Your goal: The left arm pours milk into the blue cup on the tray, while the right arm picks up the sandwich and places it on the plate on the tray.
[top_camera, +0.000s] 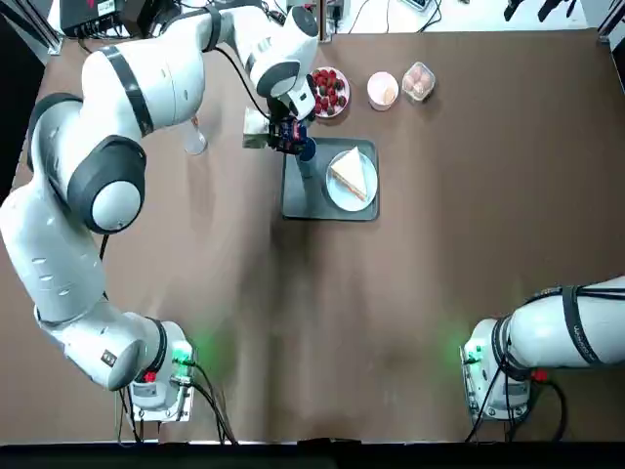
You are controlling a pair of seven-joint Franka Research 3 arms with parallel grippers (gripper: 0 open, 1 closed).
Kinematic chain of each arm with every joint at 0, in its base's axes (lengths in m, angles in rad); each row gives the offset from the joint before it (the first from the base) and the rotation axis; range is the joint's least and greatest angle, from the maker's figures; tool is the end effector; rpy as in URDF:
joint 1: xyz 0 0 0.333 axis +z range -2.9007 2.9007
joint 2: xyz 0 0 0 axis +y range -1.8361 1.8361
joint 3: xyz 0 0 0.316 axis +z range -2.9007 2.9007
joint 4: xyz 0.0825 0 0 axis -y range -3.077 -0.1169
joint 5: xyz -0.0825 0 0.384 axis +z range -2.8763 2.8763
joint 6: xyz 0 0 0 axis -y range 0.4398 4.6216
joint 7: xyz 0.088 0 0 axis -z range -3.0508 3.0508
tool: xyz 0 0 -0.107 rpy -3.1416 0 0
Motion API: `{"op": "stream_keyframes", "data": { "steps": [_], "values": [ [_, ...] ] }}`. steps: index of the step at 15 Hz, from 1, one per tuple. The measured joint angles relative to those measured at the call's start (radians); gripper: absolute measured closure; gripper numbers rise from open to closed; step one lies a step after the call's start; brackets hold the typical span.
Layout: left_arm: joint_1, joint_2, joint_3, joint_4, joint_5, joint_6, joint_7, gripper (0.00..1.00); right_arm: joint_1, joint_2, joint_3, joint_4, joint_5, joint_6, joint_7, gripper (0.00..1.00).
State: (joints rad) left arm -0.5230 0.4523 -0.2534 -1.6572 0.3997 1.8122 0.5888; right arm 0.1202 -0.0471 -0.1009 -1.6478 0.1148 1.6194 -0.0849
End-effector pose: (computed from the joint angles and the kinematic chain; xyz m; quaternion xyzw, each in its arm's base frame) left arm 0.4902 -0.4133 0.3370 -0.7162 0.6722 0.1237 0.1411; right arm 0.5436 0.0210 0.6188 -0.9969 -0.0498 -0.0112 0.0594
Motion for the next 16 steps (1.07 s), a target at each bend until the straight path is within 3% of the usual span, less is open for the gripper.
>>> {"op": "stream_keyframes", "data": {
  "steps": [10,16],
  "values": [
    [0.003,0.005,0.003,0.001,-0.001,-0.002,-0.001,0.56,-0.002,0.000,0.000,-0.002,-0.001,0.002,-0.001,0.00],
    [0.092,-0.042,-0.003,0.056,-0.150,-0.098,0.075,0.57,-0.002,0.000,0.001,-0.002,-0.004,0.001,-0.001,0.00]
  ]
}}
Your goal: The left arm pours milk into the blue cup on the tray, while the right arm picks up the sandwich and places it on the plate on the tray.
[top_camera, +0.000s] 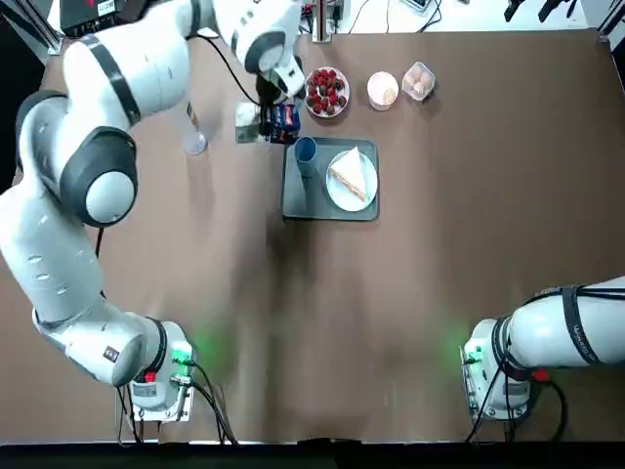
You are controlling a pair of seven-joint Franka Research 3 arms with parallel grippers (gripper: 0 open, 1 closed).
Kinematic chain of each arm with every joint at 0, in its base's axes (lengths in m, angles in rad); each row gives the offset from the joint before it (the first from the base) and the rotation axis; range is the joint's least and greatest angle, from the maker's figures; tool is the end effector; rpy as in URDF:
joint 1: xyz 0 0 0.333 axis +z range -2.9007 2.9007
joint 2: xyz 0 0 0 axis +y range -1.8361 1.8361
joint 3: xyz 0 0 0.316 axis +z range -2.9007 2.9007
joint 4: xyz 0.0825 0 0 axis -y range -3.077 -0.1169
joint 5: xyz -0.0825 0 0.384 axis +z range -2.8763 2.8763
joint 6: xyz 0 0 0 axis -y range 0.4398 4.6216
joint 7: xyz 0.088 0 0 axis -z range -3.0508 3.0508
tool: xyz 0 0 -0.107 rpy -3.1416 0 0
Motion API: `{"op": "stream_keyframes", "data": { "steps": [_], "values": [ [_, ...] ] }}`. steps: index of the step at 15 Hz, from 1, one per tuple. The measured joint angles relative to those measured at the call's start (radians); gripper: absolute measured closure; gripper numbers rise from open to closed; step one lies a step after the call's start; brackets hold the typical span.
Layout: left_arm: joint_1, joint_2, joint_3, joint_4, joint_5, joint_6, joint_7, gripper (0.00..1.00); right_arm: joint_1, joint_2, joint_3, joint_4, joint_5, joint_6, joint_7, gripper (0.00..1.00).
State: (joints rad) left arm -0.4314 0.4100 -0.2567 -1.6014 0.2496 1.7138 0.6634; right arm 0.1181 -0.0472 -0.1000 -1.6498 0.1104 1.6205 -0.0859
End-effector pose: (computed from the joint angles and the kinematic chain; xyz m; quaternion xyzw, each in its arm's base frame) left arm 0.5180 -0.3728 0.3804 -0.7502 0.6426 0.1391 0.0698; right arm 0.5436 0.0199 0.6179 -0.9971 -0.0497 -0.0108 0.0571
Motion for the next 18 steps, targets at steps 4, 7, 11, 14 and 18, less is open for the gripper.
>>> {"op": "stream_keyframes", "data": {
  "steps": [4,7,11,14,18],
  "values": [
    [0.140,-0.140,-0.002,0.010,-0.179,-0.124,0.171,0.56,0.000,-0.003,-0.002,0.000,-0.002,-0.015,0.000,0.00],
    [0.289,-0.240,-0.002,0.010,-0.314,-0.203,0.315,0.58,-0.006,-0.012,-0.007,0.000,-0.003,-0.016,0.000,0.00],
    [0.552,-0.324,-0.001,0.010,-0.499,-0.292,0.560,0.59,-0.010,-0.022,-0.009,0.000,-0.004,-0.021,0.000,0.00],
    [0.786,-0.320,0.003,0.008,-0.630,-0.345,0.809,0.59,-0.010,-0.022,-0.009,0.001,-0.004,-0.052,0.000,0.00],
    [1.068,-0.201,0.007,0.005,-0.751,-0.382,1.176,0.59,-0.011,-0.022,-0.009,0.001,-0.005,-0.072,0.000,0.00]
  ]
}}
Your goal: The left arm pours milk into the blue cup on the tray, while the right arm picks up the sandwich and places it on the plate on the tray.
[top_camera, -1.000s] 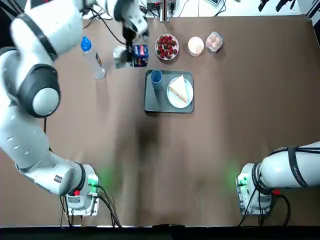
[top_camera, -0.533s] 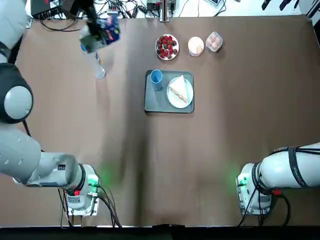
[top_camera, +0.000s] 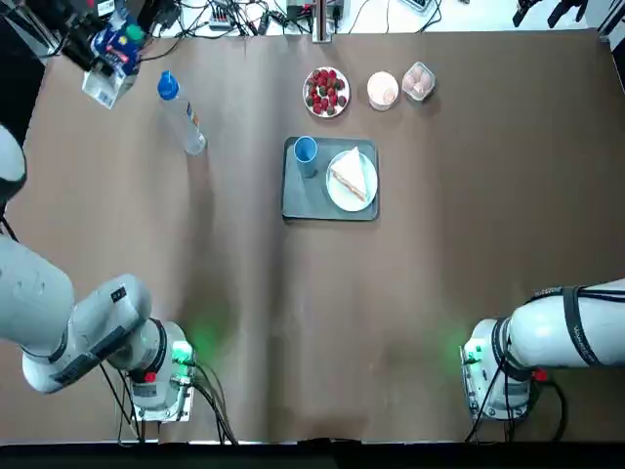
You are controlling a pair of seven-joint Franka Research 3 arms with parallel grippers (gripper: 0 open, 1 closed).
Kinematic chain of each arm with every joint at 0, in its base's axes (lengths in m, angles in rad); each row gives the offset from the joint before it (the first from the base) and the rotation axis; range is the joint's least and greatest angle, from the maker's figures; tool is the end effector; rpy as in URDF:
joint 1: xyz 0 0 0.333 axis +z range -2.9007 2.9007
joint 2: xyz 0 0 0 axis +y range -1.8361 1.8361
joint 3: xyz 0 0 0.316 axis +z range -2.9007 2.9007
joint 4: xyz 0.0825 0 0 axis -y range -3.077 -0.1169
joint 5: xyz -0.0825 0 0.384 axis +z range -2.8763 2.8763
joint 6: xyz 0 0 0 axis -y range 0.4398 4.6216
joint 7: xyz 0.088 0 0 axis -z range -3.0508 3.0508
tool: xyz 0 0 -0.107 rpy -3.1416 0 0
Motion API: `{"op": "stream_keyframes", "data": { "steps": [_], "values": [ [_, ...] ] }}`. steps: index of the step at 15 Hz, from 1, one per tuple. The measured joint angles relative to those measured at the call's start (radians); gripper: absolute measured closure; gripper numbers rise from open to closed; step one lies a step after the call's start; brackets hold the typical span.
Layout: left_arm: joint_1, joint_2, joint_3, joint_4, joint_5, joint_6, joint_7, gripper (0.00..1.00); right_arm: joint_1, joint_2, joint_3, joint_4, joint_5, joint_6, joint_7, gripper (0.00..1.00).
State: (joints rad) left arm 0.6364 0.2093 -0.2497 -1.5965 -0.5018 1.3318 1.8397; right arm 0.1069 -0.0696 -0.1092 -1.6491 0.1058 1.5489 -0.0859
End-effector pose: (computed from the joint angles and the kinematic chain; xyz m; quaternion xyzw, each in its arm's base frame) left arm 0.5474 0.1706 0.5018 0.6964 -0.6249 0.1461 0.3212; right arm 0.5299 0.0082 0.6240 -0.9974 -0.0422 0.0130 0.0573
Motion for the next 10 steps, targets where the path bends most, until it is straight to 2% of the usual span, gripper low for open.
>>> {"op": "stream_keyframes", "data": {
  "steps": [4,10],
  "values": [
    [0.101,0.170,0.004,0.004,-0.048,0.000,0.204,0.59,0.000,0.000,0.000,0.000,0.000,0.000,0.000,0.00],
    [0.138,0.421,0.006,0.019,-0.100,0.037,0.366,0.58,0.000,0.000,0.000,0.000,-0.001,0.000,0.000,0.00]
  ]
}}
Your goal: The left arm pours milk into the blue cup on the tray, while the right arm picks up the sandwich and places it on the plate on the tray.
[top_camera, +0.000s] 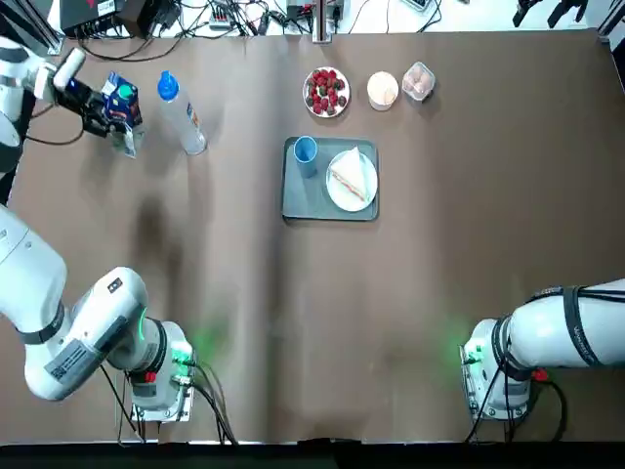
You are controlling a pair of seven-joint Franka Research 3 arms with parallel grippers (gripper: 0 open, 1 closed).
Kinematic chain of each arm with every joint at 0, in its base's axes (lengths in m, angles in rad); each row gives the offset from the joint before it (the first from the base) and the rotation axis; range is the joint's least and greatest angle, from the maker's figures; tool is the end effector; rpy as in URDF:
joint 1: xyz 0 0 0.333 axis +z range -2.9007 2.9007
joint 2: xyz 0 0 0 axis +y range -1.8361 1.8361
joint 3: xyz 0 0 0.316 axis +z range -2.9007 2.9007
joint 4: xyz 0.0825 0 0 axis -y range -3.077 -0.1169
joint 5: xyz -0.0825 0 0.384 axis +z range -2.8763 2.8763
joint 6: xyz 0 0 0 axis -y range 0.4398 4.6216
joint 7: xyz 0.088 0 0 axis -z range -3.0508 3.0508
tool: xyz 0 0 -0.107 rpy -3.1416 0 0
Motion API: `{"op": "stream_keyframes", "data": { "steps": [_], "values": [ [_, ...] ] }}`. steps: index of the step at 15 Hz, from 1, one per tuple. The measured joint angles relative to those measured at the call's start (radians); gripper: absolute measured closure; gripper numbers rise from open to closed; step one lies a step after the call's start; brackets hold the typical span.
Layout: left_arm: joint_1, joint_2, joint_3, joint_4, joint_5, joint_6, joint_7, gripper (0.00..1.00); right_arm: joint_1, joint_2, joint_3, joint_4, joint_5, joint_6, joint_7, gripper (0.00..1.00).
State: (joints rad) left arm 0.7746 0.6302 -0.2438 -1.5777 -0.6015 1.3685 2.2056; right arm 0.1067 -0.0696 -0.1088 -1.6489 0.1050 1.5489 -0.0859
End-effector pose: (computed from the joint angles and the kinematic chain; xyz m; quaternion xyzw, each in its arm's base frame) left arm 0.5486 0.2634 0.2770 0.6096 -0.5963 0.2766 0.4430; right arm 0.5299 0.0082 0.6240 -0.9974 -0.0423 0.0129 0.0569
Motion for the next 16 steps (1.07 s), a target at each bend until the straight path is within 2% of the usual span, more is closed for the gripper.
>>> {"op": "stream_keyframes", "data": {
  "steps": [7,12,16],
  "values": [
    [0.052,0.176,0.001,0.008,-0.044,0.063,0.211,0.56,0.000,0.000,0.005,0.001,-0.028,-0.022,0.000,0.00],
    [0.078,0.295,0.001,0.014,-0.121,0.076,0.295,0.55,0.000,0.000,0.005,0.001,-0.029,-0.022,0.000,0.00],
    [0.085,0.304,0.002,0.019,-0.125,0.079,0.295,0.45,0.000,0.000,0.005,0.001,-0.030,-0.023,0.000,0.00]
  ]
}}
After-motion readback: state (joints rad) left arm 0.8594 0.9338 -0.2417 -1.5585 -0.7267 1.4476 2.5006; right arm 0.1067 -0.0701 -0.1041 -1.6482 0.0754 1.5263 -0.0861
